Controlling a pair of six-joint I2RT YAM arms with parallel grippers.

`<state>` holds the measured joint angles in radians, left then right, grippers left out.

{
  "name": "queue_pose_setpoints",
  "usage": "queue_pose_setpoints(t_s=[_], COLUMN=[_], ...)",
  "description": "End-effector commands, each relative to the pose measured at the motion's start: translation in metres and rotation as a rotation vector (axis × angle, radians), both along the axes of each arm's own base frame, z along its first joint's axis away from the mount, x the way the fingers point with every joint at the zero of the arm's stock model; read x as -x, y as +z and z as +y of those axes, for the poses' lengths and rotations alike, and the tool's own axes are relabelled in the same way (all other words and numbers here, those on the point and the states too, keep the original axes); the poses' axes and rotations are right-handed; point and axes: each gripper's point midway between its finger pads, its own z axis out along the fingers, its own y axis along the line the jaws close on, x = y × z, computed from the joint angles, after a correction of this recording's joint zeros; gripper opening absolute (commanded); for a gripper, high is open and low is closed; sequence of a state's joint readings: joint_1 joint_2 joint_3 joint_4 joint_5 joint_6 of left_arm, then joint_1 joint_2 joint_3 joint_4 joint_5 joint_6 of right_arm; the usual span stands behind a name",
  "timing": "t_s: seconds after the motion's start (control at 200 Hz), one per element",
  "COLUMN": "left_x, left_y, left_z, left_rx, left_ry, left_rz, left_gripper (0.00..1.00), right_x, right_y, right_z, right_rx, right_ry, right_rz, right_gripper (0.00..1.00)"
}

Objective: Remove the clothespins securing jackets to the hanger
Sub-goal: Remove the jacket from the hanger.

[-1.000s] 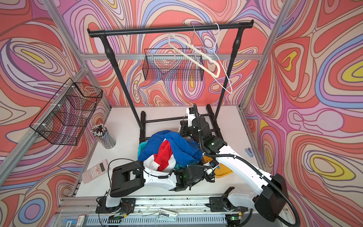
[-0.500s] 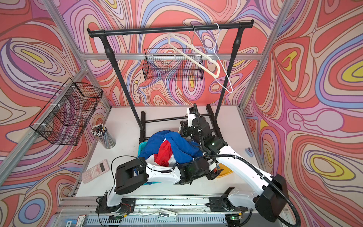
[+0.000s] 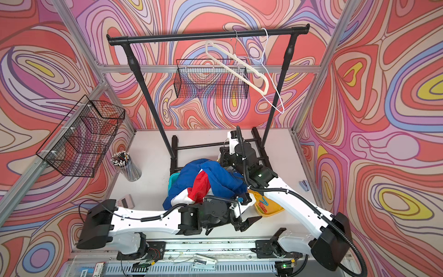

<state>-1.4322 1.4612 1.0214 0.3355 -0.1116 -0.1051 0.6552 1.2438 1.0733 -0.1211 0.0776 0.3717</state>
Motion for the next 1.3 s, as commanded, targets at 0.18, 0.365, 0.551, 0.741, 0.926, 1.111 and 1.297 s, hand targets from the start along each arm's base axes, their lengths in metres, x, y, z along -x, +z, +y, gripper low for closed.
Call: queue_pose_setpoints(t_s=[0.18, 0.365, 0.551, 0.741, 0.926, 1.111, 1.297], left_x=[-0.01, -0.041, -0.071, -0.084, -0.074, -0.065, -0.057], left_y=[0.043, 0.054, 0.042, 0.031, 0.019, 0.005, -0.012], left_z=[0.083, 0.14, 0.177, 0.185, 0.195, 0.216, 0.228], left_rx=[-0.015, -0.066, -0.154, -0.188, -0.219, -0.218, -0.222], left_ry=[0.136, 0.367, 0.486, 0.513, 0.494, 0.508, 0.513], left_rz=[-0.017, -0.063, 0.027, 0.09, 0.153, 0.222, 0.28], left_gripper=[0.7, 0.73, 0.75, 0.74, 0.73, 0.72, 0.7], right_x=[0.001, 0.001, 0.0, 0.0, -0.002, -0.006, -0.01], right_y=[0.005, 0.008, 0.007, 0.006, 0.003, 0.004, 0.008], right_z=[0.003, 0.003, 0.004, 0.002, -0.002, -0.005, -0.008], right_rx=[-0.005, -0.013, -0.015, -0.012, 0.009, 0.019, 0.025], right_ry=[0.014, 0.014, 0.013, 0.003, -0.019, -0.044, -0.069], right_rz=[-0.018, -0.026, -0.024, -0.022, -0.016, -0.017, -0.022], right_gripper=[0.0, 0.0, 0.0, 0.0, 0.0, 0.0, 0.0])
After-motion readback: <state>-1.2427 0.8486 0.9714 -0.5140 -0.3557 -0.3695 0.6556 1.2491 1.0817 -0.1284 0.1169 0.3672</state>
